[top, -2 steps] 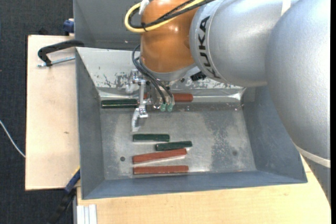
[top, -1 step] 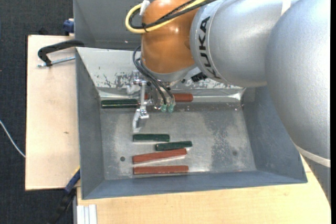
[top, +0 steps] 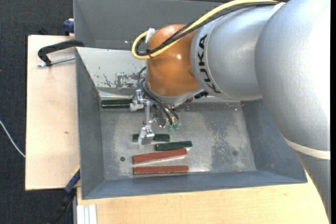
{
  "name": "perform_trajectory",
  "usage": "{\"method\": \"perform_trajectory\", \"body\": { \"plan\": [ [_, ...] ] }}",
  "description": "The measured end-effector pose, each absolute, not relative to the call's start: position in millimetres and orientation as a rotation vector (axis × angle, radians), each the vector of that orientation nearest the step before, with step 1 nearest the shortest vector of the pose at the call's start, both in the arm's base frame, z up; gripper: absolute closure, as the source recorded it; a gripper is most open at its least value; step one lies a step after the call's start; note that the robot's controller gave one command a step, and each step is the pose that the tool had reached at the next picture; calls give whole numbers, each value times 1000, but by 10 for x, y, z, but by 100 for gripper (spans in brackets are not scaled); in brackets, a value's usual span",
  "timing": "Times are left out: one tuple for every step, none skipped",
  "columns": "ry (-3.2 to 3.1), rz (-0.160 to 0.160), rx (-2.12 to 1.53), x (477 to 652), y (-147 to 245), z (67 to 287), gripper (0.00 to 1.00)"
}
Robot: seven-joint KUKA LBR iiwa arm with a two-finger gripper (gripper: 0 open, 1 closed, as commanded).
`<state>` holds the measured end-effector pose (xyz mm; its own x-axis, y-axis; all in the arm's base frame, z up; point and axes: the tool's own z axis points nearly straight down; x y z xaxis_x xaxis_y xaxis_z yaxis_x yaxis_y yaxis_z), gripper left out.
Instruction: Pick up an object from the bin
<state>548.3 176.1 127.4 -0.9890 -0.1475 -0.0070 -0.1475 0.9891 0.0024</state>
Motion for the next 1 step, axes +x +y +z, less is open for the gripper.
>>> {"method": "perform_trajectory", "body": {
  "plan": [
    [3140,1,-131,5467,1751,877,0]
  ]
}}
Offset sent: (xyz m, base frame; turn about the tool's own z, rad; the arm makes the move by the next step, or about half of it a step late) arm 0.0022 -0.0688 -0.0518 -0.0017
